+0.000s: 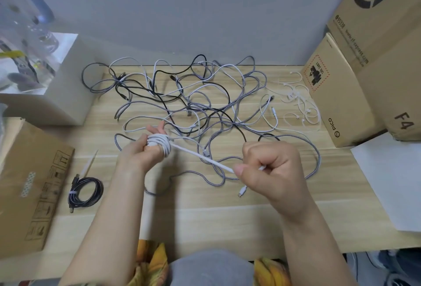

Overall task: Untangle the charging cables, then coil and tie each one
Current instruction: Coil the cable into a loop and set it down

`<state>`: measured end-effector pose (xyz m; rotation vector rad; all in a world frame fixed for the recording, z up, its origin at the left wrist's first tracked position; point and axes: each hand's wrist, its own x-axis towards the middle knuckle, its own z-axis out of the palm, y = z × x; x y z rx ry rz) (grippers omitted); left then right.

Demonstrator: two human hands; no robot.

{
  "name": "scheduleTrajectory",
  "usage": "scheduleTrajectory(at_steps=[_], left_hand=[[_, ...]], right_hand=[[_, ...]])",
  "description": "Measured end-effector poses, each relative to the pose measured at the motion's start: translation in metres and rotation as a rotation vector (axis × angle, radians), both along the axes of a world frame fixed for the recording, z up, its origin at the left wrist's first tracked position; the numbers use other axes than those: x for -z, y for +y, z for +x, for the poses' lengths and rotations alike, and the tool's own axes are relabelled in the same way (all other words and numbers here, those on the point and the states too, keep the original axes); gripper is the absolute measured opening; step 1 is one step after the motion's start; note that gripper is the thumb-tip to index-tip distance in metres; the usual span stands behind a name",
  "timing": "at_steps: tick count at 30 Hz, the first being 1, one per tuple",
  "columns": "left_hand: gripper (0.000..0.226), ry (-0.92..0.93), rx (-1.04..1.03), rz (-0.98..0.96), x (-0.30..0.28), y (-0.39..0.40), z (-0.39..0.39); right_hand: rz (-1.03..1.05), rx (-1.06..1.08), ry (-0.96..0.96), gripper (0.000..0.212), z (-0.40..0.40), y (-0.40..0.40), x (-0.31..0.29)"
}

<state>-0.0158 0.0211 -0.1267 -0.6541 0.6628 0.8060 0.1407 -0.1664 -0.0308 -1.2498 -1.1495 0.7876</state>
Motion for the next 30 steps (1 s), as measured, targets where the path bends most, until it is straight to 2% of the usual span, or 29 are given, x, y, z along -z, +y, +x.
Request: scheduleTrajectory(at_steps=[3, 5, 6, 9, 10, 12, 13, 15, 18, 19, 21, 23, 26, 28, 30], left_hand=[[0.04, 0.002, -0.068, 0.096, -0.002, 0.009, -0.003], [0.041, 0.013, -0.033, 0.258, -0.009, 0.004, 0.004], [0.039, 0.145, 0.075, 0.413, -0.014, 0.0, 0.01], [0.027, 0.745, 0.467, 1.03, -0.018, -0.025, 0.032], [0.027, 0.875, 0.607, 1.225, -0.018, -0.035, 0.036], [0.031, 0.956, 0.891, 1.479, -0.025, -0.057, 0.043], [0.044, 0.944, 1.035, 1.55, -0.03, -0.067, 0.044], [0.075, 0.814, 1.257, 1.638, -0.034, -0.083, 0.044], [0.114, 0.478, 1.457, 1.673, -0.036, -0.093, 0.038], [0.122, 0.328, 1.502, 1.653, -0.037, -0.093, 0.035], [0.121, -0.047, 1.498, 1.561, -0.04, -0.092, 0.03], [0.113, -0.335, 1.397, 1.53, -0.041, -0.089, 0.025], [0.11, -0.556, 1.105, 1.497, -0.048, -0.083, 0.023], [0.111, -0.649, 0.865, 1.379, -0.055, -0.075, 0.027], [0.107, -0.723, 0.622, 1.187, -0.058, -0.067, 0.03]], right_hand=[[0.03, -0.069, -0.077, 0.035, 0.0, 0.001, 0.001], [0.04, -0.084, -0.088, 0.035, -0.001, 0.002, 0.001], [0.044, -0.081, -0.075, 0.034, -0.002, 0.002, 0.0], [0.076, -0.044, 0.035, 0.034, 0.0, 0.003, -0.006], [0.092, -0.04, 0.069, 0.033, 0.001, 0.003, -0.009], [0.132, -0.048, 0.104, 0.03, 0.004, 0.003, -0.013], [0.152, -0.047, 0.118, 0.03, 0.006, 0.004, -0.015], [0.173, 0.02, 0.158, 0.034, 0.011, 0.006, -0.018], [0.142, 0.24, 0.185, 0.037, 0.024, 0.007, -0.016], [0.131, 0.311, 0.212, 0.037, 0.027, 0.007, -0.013], [0.103, 0.458, 0.307, 0.038, 0.034, 0.008, -0.007], [0.058, 0.573, 0.418, 0.036, 0.039, 0.008, -0.001], [-0.101, 0.645, 0.399, 0.031, 0.044, 0.01, 0.017], [-0.266, 0.608, 0.316, 0.024, 0.043, 0.012, 0.034], [-0.379, 0.471, 0.257, 0.018, 0.039, 0.013, 0.046]])
